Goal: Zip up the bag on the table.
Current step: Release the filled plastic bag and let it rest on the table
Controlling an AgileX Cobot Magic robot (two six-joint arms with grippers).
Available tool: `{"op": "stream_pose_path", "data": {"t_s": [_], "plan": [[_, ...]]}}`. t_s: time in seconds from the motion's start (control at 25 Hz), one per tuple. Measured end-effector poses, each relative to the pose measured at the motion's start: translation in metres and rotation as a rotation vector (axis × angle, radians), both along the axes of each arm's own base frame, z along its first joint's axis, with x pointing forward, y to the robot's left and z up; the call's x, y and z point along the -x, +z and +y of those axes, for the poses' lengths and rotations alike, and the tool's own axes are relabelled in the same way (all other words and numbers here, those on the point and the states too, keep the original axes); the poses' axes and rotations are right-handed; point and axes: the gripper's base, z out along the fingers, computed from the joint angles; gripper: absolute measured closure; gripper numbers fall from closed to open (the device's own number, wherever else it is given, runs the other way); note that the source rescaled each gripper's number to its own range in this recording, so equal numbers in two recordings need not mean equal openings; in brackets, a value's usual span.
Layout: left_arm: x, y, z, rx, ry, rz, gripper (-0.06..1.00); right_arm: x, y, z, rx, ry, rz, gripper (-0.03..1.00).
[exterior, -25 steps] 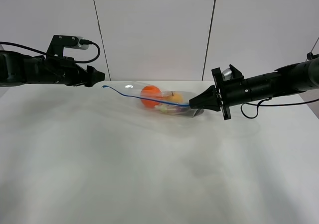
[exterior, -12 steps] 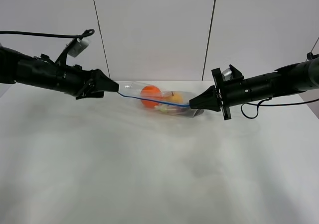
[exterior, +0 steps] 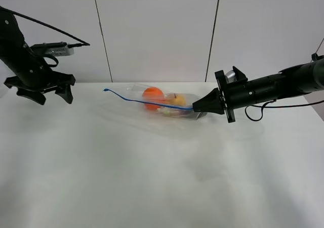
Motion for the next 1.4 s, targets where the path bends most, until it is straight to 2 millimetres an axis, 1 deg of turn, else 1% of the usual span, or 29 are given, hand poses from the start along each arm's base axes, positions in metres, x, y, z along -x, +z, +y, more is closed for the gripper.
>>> {"op": "stream_pose_path", "data": {"t_s": [0.08, 0.16, 0.36, 0.44, 0.56, 0.64, 0.68, 0.76, 0.8, 0.88, 1.04, 1.2, 1.32, 1.4], "plan": [[-0.001, 0.006, 0.001, -0.010, 0.008, 0.005, -0.02, 0.000, 0.000, 0.000, 0.002, 0.002, 0.000, 0.97], [0.000, 0.009, 0.001, -0.007, 0.012, 0.025, -0.02, 0.000, 0.000, 0.000, 0.003, 0.002, 0.000, 0.97], [0.015, 0.006, 0.000, -0.003, 0.008, 0.187, -0.01, 0.000, 0.000, 0.000, 0.003, 0.002, 0.000, 0.97], [0.020, 0.008, 0.000, 0.005, 0.008, 0.230, -0.01, 0.000, 0.000, 0.000, 0.003, 0.002, 0.000, 0.97], [0.026, 0.020, -0.002, 0.029, 0.011, 0.209, -0.01, 0.000, 0.000, 0.000, 0.003, 0.003, 0.000, 0.97], [0.034, 0.032, -0.003, 0.028, 0.001, 0.181, -0.01, 0.000, 0.000, 0.000, 0.003, 0.003, 0.000, 0.97], [0.042, 0.038, -0.003, 0.027, -0.008, 0.167, -0.01, 0.000, 0.000, 0.000, 0.003, 0.003, 0.000, 0.97], [0.062, 0.053, -0.003, 0.023, -0.022, 0.131, -0.01, 0.000, 0.000, 0.000, 0.005, 0.005, 0.000, 0.97], [0.074, 0.058, -0.003, 0.023, -0.025, 0.123, -0.01, 0.000, 0.000, 0.000, 0.005, 0.005, 0.000, 0.97], [0.104, 0.074, -0.003, 0.020, -0.029, 0.078, -0.01, 0.000, 0.000, 0.000, 0.005, 0.005, 0.000, 0.97], [0.168, 0.093, -0.002, 0.020, -0.031, -0.011, -0.01, 0.000, 0.000, 0.000, 0.005, 0.005, 0.000, 0.97], [0.225, 0.090, -0.002, 0.013, -0.034, -0.076, -0.01, 0.000, 0.000, 0.000, 0.005, 0.005, 0.000, 0.97], [0.263, 0.080, -0.001, -0.001, -0.034, -0.128, -0.01, 0.000, 0.000, 0.000, 0.005, 0.005, 0.000, 0.97], [0.284, 0.069, 0.000, -0.004, -0.032, -0.147, -0.01, 0.000, 0.000, 0.000, 0.005, 0.005, 0.000, 0.97]]}}
